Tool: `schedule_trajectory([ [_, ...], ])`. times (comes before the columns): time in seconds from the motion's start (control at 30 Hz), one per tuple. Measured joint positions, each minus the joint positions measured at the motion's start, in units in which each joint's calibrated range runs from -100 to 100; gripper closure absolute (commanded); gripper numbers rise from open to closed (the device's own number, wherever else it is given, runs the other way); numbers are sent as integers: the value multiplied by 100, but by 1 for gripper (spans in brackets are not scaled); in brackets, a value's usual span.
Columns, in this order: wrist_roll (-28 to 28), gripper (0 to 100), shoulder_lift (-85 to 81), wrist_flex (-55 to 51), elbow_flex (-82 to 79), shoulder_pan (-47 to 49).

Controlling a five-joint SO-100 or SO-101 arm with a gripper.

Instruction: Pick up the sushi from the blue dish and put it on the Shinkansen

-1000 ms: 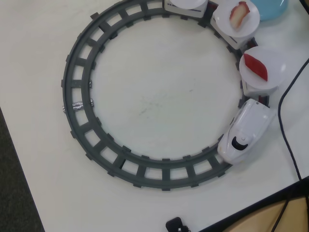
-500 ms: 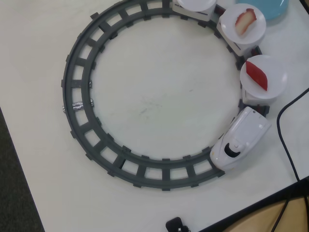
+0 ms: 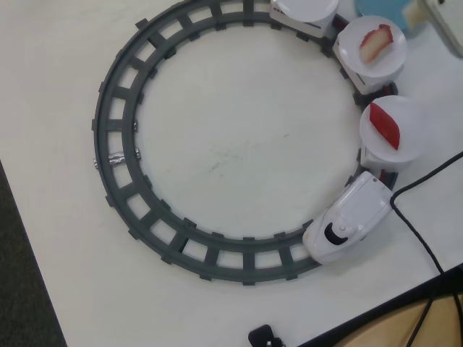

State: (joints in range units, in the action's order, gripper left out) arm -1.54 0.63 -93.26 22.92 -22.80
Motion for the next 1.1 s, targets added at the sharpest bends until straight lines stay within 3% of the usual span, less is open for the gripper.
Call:
schedule_trajectory([
  [0.53, -31, 98, 1297, 595, 0, 0],
  [1.1, -31, 98, 1457, 770, 0, 102],
])
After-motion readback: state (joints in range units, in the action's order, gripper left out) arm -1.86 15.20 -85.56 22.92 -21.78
